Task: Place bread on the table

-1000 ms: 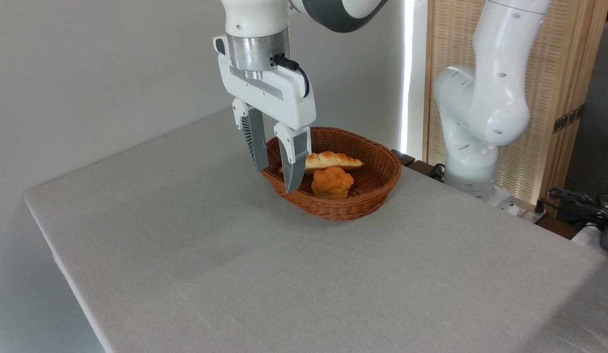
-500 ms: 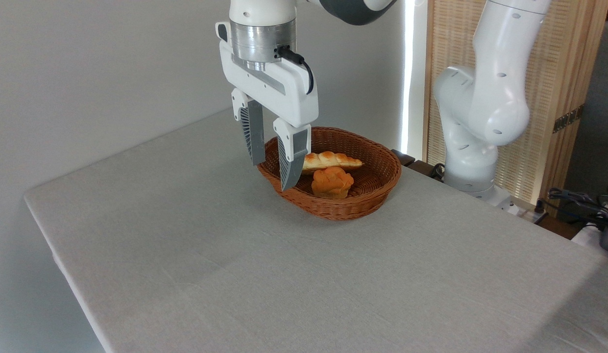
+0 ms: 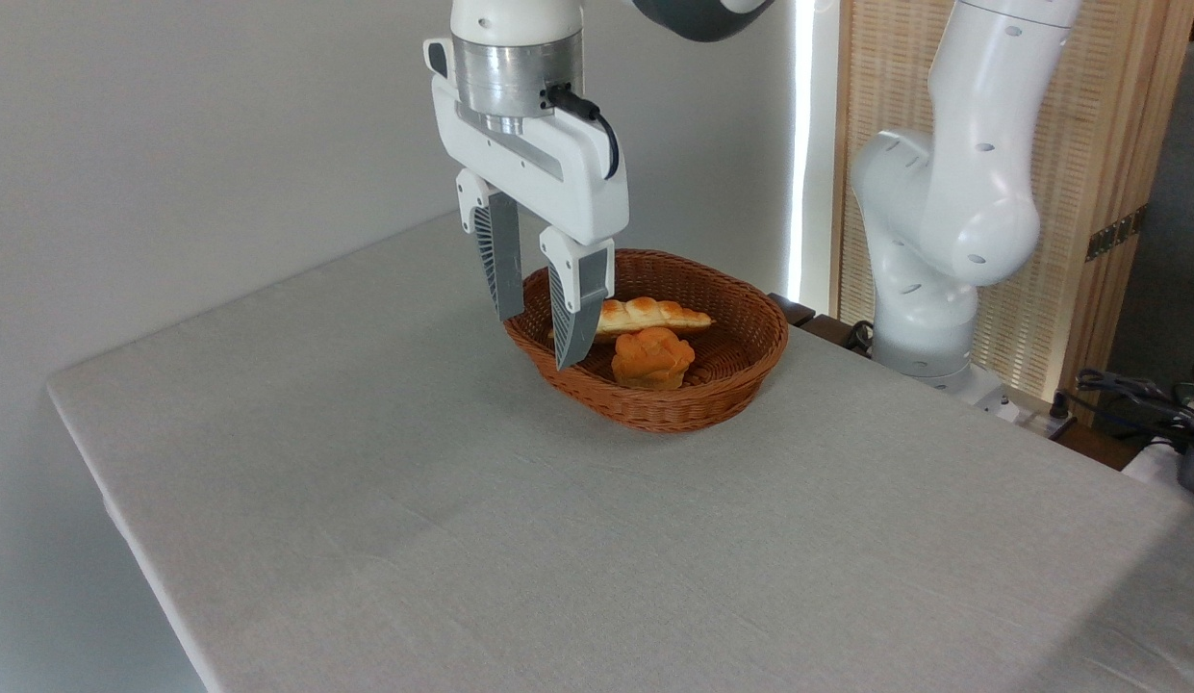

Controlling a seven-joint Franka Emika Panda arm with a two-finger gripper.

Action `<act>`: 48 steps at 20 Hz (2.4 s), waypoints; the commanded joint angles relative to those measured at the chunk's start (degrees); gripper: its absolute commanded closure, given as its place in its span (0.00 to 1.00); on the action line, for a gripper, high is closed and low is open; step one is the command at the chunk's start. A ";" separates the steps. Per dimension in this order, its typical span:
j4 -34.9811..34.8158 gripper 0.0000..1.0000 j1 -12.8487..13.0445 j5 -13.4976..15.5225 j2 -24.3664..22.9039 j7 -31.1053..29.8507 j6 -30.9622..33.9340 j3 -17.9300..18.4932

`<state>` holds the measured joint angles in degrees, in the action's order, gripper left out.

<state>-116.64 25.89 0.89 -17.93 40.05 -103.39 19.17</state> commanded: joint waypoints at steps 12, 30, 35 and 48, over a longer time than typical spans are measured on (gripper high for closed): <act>1.68 0.00 -1.35 0.60 0.44 0.11 1.71 0.52; 2.03 0.00 -20.97 4.82 1.32 3.80 1.62 -14.86; 1.94 0.00 -20.88 4.82 1.41 3.80 3.63 -15.04; 0.19 0.00 -13.95 4.82 0.88 11.17 6.18 -15.13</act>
<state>-116.18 8.63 4.91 -16.91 47.62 -99.26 3.83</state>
